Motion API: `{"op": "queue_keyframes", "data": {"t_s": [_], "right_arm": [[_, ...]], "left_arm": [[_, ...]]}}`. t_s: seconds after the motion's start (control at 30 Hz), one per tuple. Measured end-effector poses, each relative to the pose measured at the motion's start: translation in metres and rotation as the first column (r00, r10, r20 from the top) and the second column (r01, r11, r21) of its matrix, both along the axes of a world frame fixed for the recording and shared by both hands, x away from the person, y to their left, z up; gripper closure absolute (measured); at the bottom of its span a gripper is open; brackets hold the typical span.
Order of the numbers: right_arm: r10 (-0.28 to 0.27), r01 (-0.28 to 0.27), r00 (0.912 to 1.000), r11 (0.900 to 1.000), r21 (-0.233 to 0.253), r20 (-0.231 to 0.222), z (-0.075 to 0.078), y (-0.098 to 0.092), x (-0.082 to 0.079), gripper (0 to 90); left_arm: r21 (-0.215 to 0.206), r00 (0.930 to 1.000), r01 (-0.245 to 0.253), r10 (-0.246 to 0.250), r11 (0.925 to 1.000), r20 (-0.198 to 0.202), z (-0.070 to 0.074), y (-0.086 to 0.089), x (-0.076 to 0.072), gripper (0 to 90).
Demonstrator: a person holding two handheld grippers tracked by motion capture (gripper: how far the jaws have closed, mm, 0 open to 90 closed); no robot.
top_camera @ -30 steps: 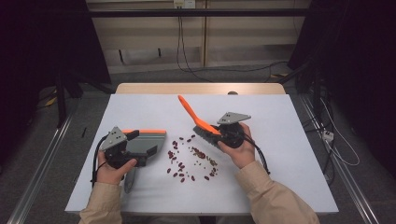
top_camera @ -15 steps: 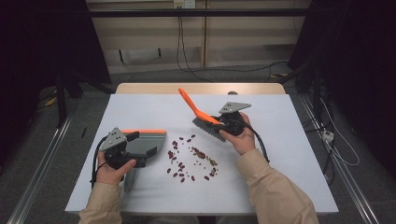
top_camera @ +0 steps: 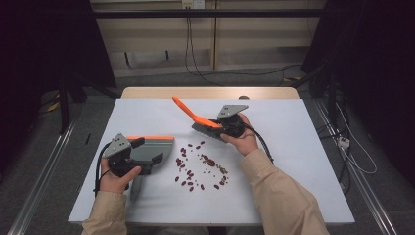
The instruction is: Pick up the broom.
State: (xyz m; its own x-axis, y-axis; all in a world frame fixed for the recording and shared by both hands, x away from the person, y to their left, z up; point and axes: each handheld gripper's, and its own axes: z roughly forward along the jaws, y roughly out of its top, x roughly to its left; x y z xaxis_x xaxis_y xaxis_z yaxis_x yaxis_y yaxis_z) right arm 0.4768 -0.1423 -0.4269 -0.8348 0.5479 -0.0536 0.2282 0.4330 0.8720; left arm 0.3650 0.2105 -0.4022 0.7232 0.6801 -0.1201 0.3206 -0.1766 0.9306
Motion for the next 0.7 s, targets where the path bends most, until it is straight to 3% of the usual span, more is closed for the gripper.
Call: {"op": "queue_keyframes", "data": {"t_s": [0.37, 0.43, 0.7], "right_arm": [[0.103, -0.101, 0.9943, 0.992, -0.074, 0.027, -0.009, 0.025, 0.009, 70.9], [0.119, -0.119, 0.9928, 0.991, -0.056, 0.011, -0.011, 0.026, 0.008, 70.9], [0.176, -0.175, 0.9844, 0.982, -0.072, 0.005, -0.011, 0.027, 0.004, 70.7]], "left_arm": [[0.006, 1.0, 0.0, 0.0, 1.0, -0.006, -0.001, 0.003, -0.001, 5.4], [0.007, 1.0, -0.002, 0.002, 1.0, -0.005, -0.001, 0.003, -0.001, 5.4], [0.008, 1.0, 0.001, -0.001, 1.0, -0.009, -0.002, 0.004, -0.001, 5.3]]}}
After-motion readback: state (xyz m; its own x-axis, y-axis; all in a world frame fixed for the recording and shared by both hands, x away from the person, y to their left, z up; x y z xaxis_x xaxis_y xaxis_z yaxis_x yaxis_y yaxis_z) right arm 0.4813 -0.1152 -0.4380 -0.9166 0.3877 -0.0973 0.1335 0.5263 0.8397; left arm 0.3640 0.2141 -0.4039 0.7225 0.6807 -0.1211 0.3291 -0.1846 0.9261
